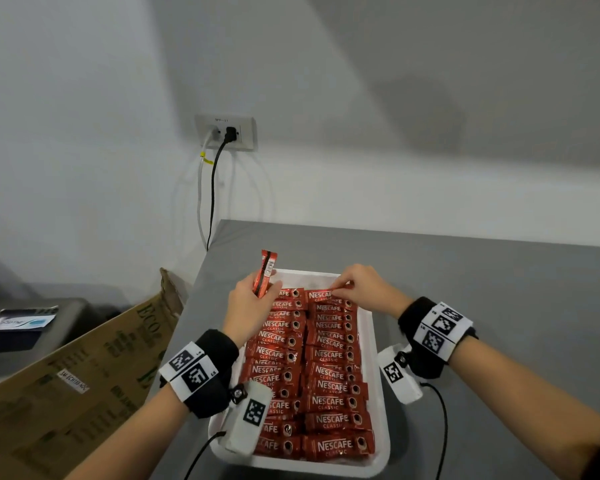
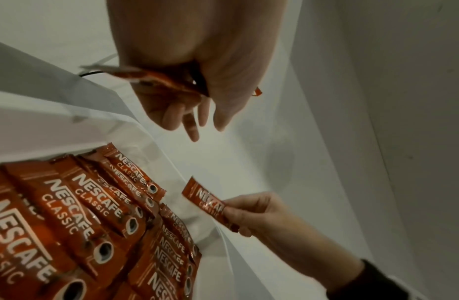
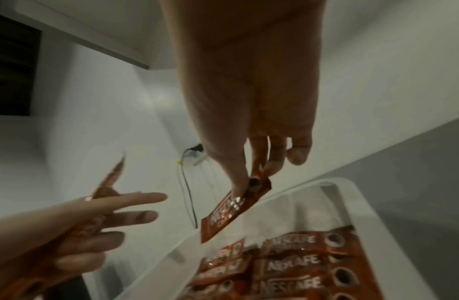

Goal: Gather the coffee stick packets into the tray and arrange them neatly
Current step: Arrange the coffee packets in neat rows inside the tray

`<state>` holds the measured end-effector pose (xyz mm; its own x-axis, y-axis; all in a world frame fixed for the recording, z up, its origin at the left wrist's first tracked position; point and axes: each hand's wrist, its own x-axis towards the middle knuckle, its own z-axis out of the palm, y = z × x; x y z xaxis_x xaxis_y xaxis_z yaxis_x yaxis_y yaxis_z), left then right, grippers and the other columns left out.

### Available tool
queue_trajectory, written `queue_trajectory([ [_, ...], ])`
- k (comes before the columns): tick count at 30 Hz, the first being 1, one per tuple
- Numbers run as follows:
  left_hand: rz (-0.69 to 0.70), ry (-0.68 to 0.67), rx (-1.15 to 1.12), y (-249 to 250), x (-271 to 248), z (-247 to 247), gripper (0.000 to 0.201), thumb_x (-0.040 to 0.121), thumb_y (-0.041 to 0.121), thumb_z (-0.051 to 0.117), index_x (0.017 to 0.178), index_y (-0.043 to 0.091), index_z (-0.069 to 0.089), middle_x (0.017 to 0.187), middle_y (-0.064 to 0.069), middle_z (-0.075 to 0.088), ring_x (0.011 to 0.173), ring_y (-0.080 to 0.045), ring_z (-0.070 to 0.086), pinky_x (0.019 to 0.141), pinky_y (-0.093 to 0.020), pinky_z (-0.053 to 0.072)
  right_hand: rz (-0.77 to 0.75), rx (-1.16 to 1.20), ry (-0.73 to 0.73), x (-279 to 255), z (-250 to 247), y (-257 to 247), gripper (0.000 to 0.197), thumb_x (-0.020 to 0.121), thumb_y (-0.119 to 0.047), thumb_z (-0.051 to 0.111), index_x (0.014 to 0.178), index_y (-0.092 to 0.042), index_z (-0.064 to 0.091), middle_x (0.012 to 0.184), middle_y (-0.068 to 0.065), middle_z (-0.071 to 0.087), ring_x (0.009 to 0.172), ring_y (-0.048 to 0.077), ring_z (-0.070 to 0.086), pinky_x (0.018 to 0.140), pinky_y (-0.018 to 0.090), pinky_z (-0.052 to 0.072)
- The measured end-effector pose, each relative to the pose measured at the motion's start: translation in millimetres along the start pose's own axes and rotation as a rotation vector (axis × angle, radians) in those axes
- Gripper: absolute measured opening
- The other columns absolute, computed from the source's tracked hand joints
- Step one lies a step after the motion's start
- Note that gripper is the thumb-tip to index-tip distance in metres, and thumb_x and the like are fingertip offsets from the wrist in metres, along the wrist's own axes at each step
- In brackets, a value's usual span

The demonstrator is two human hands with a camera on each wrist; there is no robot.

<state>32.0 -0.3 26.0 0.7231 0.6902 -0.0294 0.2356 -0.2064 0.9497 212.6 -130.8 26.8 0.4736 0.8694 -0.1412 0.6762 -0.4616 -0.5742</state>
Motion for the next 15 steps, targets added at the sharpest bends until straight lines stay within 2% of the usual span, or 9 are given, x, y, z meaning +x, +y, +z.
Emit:
queue_trajectory([
  [2,-0.019,-0.016,-0.007,-2.1,1.0,-4.3,0.005,0.093,0.023,0.054,0.096,0.025,0.058,0.082,-0.018,0.062,0.076,-0.026,0.061,0.075,-0.039,0.054,0.061,-0.031,-0.012,8.7,0.6,9.2,0.019,0.091,-0.014,0.061,0.104,-0.006,0.072,0.102,0.005,0.07,0.083,0.008,0.06,0.076,0.014,0.048],
  [4,-0.031,-0.017,-0.007,-4.2,2.8,-7.3,0.005,0.094,0.023,0.052,0.093,0.024,0.057,0.08,-0.011,0.063,0.072,-0.018,0.061,0.064,-0.028,0.051,0.079,-0.067,0.001,13.8,6.7,14.3,0.017,0.089,-0.014,0.064,0.101,-0.008,0.074,0.101,0.005,0.071,0.086,0.01,0.062,0.082,0.022,0.051],
  [6,-0.05,-0.021,-0.005,-6.5,4.0,-8.5,0.008,0.094,0.025,0.051,0.089,0.025,0.057,0.074,-0.004,0.059,0.067,-0.012,0.058,0.054,-0.021,0.045,0.086,-0.08,0.029,16.6,14.2,16.5,0.014,0.086,-0.015,0.067,0.096,-0.009,0.074,0.097,0.004,0.072,0.084,0.01,0.063,0.079,0.022,0.052],
  [8,-0.07,-0.037,-0.003,-9.7,4.4,-9.1,0.009,0.094,0.025,0.051,0.088,0.024,0.057,0.074,-0.005,0.058,0.066,-0.013,0.058,0.052,-0.018,0.042,0.098,-0.102,0.04,19.1,21.2,17.0,0.011,0.086,-0.014,0.068,0.093,-0.008,0.073,0.095,0.005,0.071,0.083,0.012,0.064,0.077,0.024,0.054],
  [11,-0.093,-0.064,-0.011,-10.7,3.1,-9.6,0.004,0.093,0.019,0.054,0.094,0.02,0.058,0.075,-0.005,0.059,0.064,-0.011,0.058,0.046,-0.013,0.041,0.089,-0.159,0.055,21.3,29.3,18.5,0.011,0.088,-0.014,0.065,0.093,-0.008,0.072,0.094,0.005,0.071,0.085,0.015,0.066,0.079,0.028,0.055],
  [15,-0.1,-0.085,-0.026,-10.4,3.9,-10.5,0.007,0.093,0.016,0.054,0.099,0.016,0.057,0.081,-0.007,0.063,0.067,-0.011,0.06,0.044,-0.01,0.041,0.113,-0.279,0.064,20.4,36.6,20.8,0.016,0.09,-0.013,0.057,0.085,-0.007,0.071,0.089,0.004,0.071,0.08,0.018,0.066,0.074,0.03,0.054],
])
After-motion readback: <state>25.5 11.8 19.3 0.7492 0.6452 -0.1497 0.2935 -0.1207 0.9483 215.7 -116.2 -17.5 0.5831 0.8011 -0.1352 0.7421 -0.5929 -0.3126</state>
